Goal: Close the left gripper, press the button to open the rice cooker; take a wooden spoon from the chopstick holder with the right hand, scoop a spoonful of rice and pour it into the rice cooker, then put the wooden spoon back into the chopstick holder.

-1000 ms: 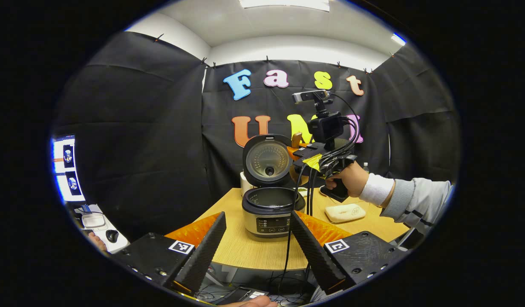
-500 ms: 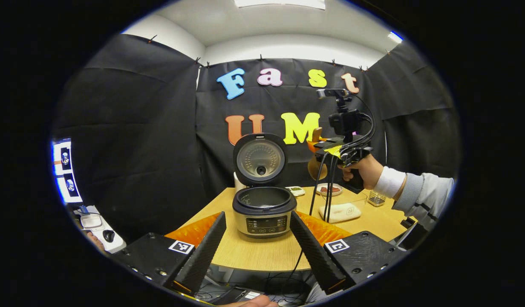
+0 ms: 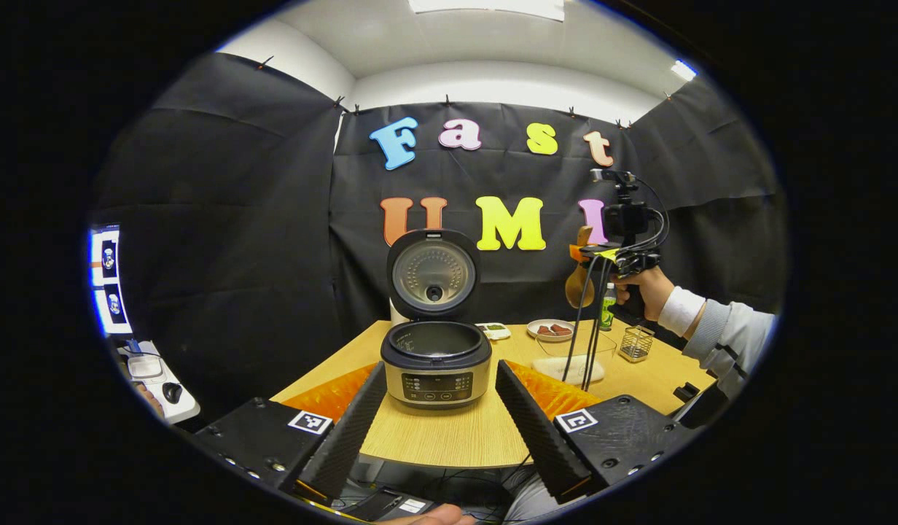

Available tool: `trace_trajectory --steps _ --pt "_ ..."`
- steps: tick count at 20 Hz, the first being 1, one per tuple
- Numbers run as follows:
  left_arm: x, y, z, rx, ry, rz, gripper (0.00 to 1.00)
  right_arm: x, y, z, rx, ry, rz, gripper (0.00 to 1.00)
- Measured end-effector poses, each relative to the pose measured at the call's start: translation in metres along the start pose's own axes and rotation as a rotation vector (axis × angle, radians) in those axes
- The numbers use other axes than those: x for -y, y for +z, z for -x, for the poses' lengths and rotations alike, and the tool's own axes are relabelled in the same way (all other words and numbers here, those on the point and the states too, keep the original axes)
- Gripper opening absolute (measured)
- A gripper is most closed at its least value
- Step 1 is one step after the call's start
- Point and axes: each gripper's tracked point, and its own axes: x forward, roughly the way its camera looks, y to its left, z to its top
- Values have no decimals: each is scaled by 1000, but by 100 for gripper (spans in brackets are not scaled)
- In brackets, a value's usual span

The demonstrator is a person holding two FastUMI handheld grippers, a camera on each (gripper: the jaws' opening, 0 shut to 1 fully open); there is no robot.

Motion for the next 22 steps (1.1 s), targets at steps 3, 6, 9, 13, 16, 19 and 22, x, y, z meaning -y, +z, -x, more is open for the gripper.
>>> trace_trajectory --steps 3,6,9,13,16,19,22 --pt "-2 1 2 13 16 -18 96 37 -9 -4 -30 -35 -24 13" --pt "0 4 4 20 17 -13 96 79 -15 -6 -39 -79 -29 13" --pt "5 8 4 29 14 -2 96 116 -25 -5 -55 -114 -32 13" --pt "15 9 0 33 10 -10 96 160 -49 0 -78 -142 -22 14" --pt "24 9 -1 31 -2 -17 96 191 -82 -1 -121 -163 -46 14" --pt "31 11 -5 37 -9 -16 96 228 -118 1 -162 -211 -89 14" --pt "37 7 -10 30 -13 -5 96 249 -159 2 -194 -228 -173 14"
